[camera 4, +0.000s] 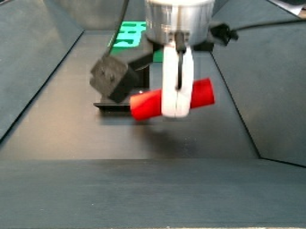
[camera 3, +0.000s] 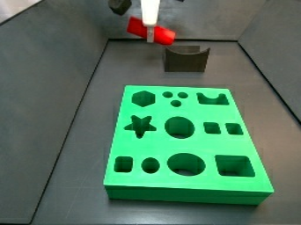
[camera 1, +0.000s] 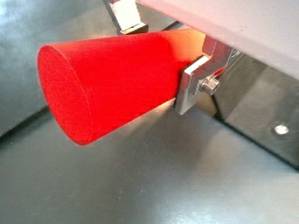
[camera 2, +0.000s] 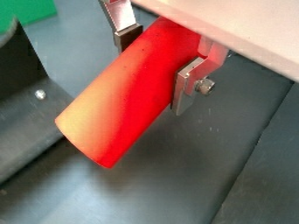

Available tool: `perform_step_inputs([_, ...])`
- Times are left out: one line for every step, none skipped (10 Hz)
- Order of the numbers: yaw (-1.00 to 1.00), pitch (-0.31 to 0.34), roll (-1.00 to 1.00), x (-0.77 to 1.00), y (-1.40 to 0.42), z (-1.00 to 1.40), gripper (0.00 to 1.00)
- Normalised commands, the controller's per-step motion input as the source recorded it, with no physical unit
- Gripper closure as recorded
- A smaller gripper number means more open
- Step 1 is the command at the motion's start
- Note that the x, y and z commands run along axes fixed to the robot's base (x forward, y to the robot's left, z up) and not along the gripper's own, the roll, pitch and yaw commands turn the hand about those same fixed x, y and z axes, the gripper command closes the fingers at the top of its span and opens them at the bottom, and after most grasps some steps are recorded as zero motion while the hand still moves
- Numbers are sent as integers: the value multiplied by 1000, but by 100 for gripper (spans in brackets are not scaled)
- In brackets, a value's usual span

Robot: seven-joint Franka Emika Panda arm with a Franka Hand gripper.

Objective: Pick up the round object. Move up. Place the round object on the fixture. Regrasp the round object. Move to above the board. Insert the round object.
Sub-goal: Place the round object on the fixture.

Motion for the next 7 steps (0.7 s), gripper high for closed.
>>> perform_step_inputs([0, 0, 0, 0, 0, 1000, 100])
perform_step_inputs([10, 11, 17, 1, 2, 1000, 100])
perform_step_inputs([6, 31, 32, -8, -1, 1000, 100])
perform_step_inputs([2, 45, 51, -14, -3, 1000, 100])
perform_step_inputs([4, 60, 69, -16, -2, 1000, 100])
perform_step_inputs([7, 79, 88, -18, -6, 1000, 100])
perform_step_inputs([13, 92, 98, -21, -11, 1000, 100])
